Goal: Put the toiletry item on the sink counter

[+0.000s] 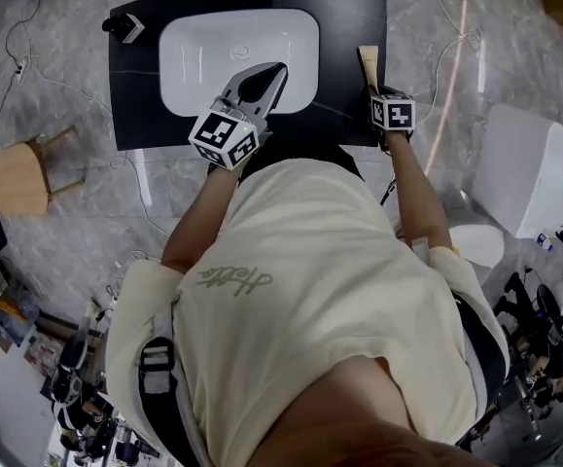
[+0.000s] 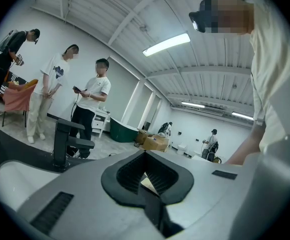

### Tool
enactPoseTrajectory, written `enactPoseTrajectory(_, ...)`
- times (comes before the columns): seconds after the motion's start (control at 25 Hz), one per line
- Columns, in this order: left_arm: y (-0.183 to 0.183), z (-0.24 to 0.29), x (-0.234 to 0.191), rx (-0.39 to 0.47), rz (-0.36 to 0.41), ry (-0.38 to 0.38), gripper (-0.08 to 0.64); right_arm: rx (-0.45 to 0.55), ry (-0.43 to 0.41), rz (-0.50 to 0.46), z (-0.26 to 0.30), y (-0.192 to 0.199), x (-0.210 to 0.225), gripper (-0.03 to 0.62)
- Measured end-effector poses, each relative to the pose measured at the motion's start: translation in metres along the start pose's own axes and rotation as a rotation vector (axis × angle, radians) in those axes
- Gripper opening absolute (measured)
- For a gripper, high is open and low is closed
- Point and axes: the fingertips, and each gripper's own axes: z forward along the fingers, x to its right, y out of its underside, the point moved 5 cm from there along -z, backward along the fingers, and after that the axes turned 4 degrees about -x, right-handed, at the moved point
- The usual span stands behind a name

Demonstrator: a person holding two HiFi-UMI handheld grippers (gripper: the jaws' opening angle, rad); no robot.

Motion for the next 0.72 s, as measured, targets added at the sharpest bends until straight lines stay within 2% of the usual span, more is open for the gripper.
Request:
enactPoseTrajectory(0.24,0.001,0.0,-0.003,0.007,-0.01,-0.002,0.003,0.014,-0.013,-0.007,0.002,-0.003,-0.002,0.04)
enactPoseTrajectory(0.32,0.003,-0.001,-0.003,0.009,-0.011,0.001,0.003,0.019,-0.015,-0.006,-0.001,-0.003,-0.005,0.094)
enactPoseTrajectory(0.72,0.006,0.002,-0.007,0.016,-0.013,0.024,0.003,0.096,-0.036,-0.025,-0.018,-0.016,-0.027,0.094)
